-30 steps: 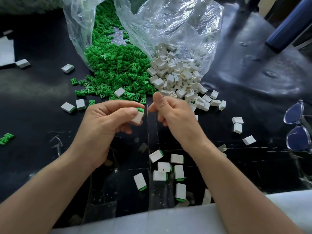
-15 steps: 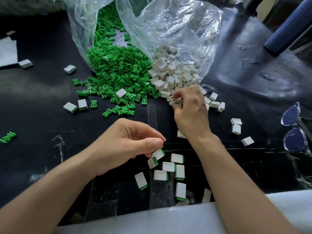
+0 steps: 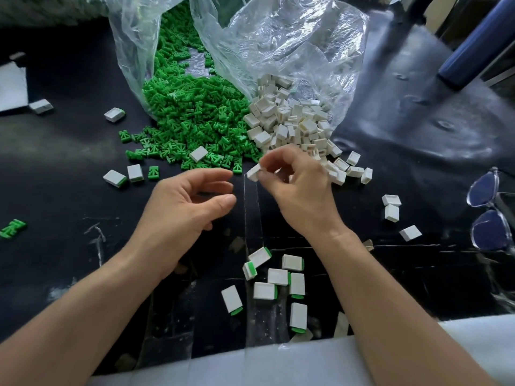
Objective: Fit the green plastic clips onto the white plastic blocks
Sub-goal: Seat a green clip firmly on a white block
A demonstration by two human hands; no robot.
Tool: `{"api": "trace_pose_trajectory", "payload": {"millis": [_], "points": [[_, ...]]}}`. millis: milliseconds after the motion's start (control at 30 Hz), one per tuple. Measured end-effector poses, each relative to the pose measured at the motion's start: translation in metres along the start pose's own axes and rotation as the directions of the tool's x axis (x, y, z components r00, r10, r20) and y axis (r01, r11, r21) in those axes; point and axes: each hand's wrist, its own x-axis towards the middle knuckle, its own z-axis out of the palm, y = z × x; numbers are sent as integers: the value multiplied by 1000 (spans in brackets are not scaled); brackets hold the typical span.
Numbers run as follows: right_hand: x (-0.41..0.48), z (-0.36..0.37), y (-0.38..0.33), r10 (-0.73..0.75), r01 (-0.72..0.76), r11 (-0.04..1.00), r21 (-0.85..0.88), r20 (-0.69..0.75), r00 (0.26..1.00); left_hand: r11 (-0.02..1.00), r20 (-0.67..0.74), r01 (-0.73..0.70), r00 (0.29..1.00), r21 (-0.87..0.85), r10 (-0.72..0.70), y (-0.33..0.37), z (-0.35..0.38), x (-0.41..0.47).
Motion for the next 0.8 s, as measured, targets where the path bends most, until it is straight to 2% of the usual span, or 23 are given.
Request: {"api": "trace_pose_trajectory", "payload": {"millis": [300, 433, 567, 667, 800], "points": [[-11, 13, -9, -117, 103, 990, 95, 159, 980, 1000, -28, -27, 999, -6, 27, 1, 3, 1], [-8, 8, -7, -55, 44, 995, 91, 127, 990, 988, -239, -113, 962, 107, 136, -5, -5, 7], [-4, 4, -3, -5, 1, 998, 59, 59, 998, 994, -364, -84, 925, 76, 106, -10, -14, 16], [-4, 4, -2, 2, -3, 999, 41, 39, 999, 998, -311, -30, 949, 51, 44, -11, -10, 17], [-3, 4, -2, 11, -10, 1000, -8, 62, 998, 999, -118, -28, 993, -25, 25, -9, -2, 14]]}}
